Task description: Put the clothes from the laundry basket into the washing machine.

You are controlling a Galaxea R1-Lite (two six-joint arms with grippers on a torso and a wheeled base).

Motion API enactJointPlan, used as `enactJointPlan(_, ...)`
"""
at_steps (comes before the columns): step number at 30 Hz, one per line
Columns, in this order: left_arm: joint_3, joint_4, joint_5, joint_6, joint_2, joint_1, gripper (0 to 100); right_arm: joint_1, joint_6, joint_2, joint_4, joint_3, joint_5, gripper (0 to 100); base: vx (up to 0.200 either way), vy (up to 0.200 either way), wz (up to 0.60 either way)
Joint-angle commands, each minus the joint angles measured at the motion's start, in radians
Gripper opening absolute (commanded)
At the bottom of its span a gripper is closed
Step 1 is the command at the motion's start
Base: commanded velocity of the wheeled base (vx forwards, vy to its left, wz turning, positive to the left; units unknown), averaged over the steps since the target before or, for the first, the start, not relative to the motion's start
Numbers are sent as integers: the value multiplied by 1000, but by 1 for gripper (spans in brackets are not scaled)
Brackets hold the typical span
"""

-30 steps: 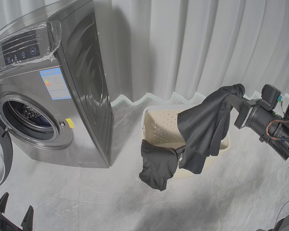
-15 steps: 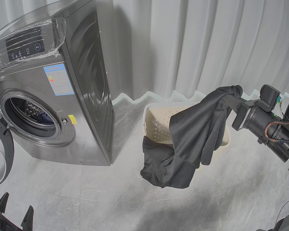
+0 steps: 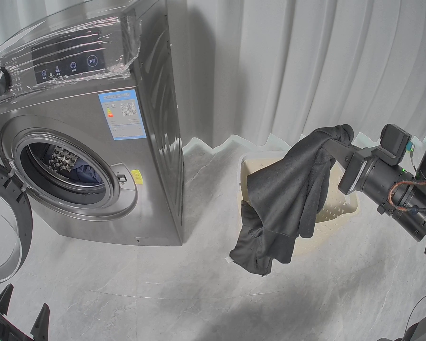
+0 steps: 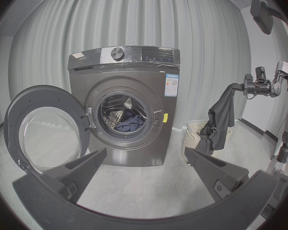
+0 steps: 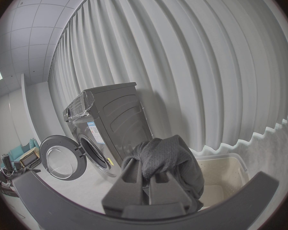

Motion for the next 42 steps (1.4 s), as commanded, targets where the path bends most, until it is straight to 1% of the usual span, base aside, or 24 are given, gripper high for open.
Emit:
enactJointPlan(1, 15, 0, 0, 0, -10, 0, 100, 8, 0, 1, 0, 0, 0, 0, 0, 200, 0)
enactJointPlan(7, 15, 0, 0, 0, -10, 0, 100, 48, 3, -2, -2, 2, 0, 0, 0, 200, 0)
enactJointPlan(16, 15, 0, 0, 0, -10, 0, 100, 49, 3, -3, -2, 0, 1, 0, 0, 200, 0)
enactJointPlan(22, 15, 0, 0, 1, -9, 0, 100, 49, 5, -3, -2, 2, 1, 0, 0, 0, 0)
enactJointPlan(34, 15, 0, 0, 0, -9, 0, 100, 46, 6, -2, -2, 5, 1, 0, -200, 0, 0)
enactJointPlan(40, 15, 0, 0, 0, -9, 0, 100, 45, 6, 1, -2, 10, 1, 0, 0, 0, 0)
enactJointPlan(42, 15, 0, 0, 0, -9, 0, 100, 45, 6, 1, -2, 10, 1, 0, 0, 200, 0)
